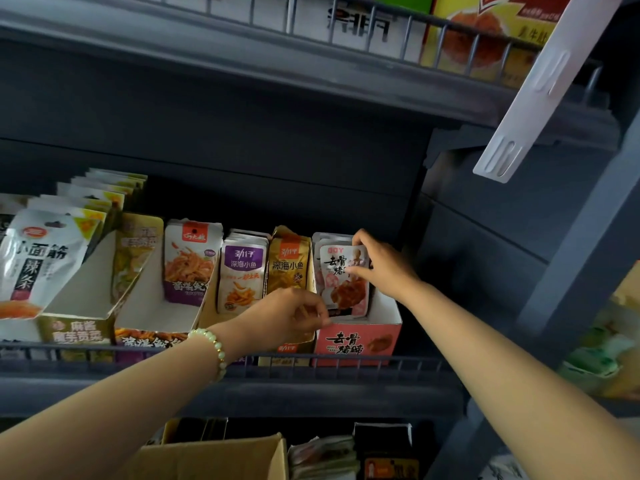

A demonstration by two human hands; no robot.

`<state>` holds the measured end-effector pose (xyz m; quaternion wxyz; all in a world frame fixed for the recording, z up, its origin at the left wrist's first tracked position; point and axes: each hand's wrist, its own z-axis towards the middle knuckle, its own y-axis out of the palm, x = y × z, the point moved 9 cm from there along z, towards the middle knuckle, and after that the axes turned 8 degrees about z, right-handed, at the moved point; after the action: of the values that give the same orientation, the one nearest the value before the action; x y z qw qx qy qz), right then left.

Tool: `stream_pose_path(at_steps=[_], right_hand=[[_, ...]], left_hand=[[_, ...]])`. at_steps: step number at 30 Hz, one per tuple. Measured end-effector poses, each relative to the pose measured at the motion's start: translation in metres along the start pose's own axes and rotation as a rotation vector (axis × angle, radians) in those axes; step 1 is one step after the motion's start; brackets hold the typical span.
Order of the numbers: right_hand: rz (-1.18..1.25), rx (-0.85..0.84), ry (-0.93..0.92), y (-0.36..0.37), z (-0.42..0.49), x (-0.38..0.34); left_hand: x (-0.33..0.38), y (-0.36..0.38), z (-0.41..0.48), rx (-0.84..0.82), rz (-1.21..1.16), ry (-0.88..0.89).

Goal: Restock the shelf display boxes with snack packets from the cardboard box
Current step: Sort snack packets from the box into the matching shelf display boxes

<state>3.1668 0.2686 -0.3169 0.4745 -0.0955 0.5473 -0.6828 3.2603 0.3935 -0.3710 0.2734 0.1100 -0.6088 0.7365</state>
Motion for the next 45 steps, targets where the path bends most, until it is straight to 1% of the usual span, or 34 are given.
stream_pose_path(at_steps=[3, 7, 12, 17, 20, 23, 25, 28, 31, 34, 37, 39, 41, 43, 45], right_hand=[[0.09, 0.021, 0.022, 0.004, 0.001, -0.005], [0.228, 0.091, 0.092, 0.01, 0.001, -0.001], [0.198, 0.112, 0.104, 0.014, 0.001, 0.005], [0.145, 0.152, 0.099, -0.011, -0.008, 0.0], [0.195, 0.145, 0.097, -0.024, -0.024, -0.014], [0.252, 0.13, 0.022, -0.028, -0.049, -0.047], [0.302, 0.068, -0.009, -0.018, -0.069, -0.074], [0.373, -0.074, -0.032, 0.015, -0.107, -0.119], [0.334, -0.247, -0.028, 0.066, -0.15, -0.155], [0.298, -0.426, -0.009, 0.116, -0.19, -0.182], [0.302, -0.536, 0.003, 0.156, -0.215, -0.204], [0.309, -0.615, 0.025, 0.188, -0.227, -0.215], [0.327, -0.686, 0.084, 0.221, -0.237, -0.22], [0.386, -0.769, 0.219, 0.253, -0.249, -0.219], [0.386, -0.85, 0.348, 0.28, -0.262, -0.21]], left_hand=[[0.0, 0.0, -0.001, -0.003, -0.004, -0.007], [0.001, -0.001, -0.002, 0.008, 0.008, -0.004], [0.002, -0.002, -0.003, 0.008, 0.003, -0.017], [0.005, -0.013, -0.011, 0.001, 0.051, -0.035], [0.002, -0.035, -0.035, 0.032, 0.074, -0.049], [-0.005, -0.06, -0.079, 0.082, 0.091, -0.079], [-0.012, -0.074, -0.117, 0.095, 0.134, -0.121], [-0.036, -0.086, -0.183, 0.054, 0.187, -0.207], [-0.068, -0.09, -0.254, 0.018, 0.209, -0.307], [-0.095, -0.081, -0.316, -0.015, 0.198, -0.387], [-0.113, -0.063, -0.36, -0.047, 0.178, -0.449], [-0.119, -0.043, -0.376, -0.116, 0.143, -0.473], [-0.132, -0.019, -0.385, -0.174, 0.135, -0.509], [-0.144, 0.006, -0.39, -0.234, 0.095, -0.548], [-0.148, 0.031, -0.391, -0.29, 0.034, -0.564]])
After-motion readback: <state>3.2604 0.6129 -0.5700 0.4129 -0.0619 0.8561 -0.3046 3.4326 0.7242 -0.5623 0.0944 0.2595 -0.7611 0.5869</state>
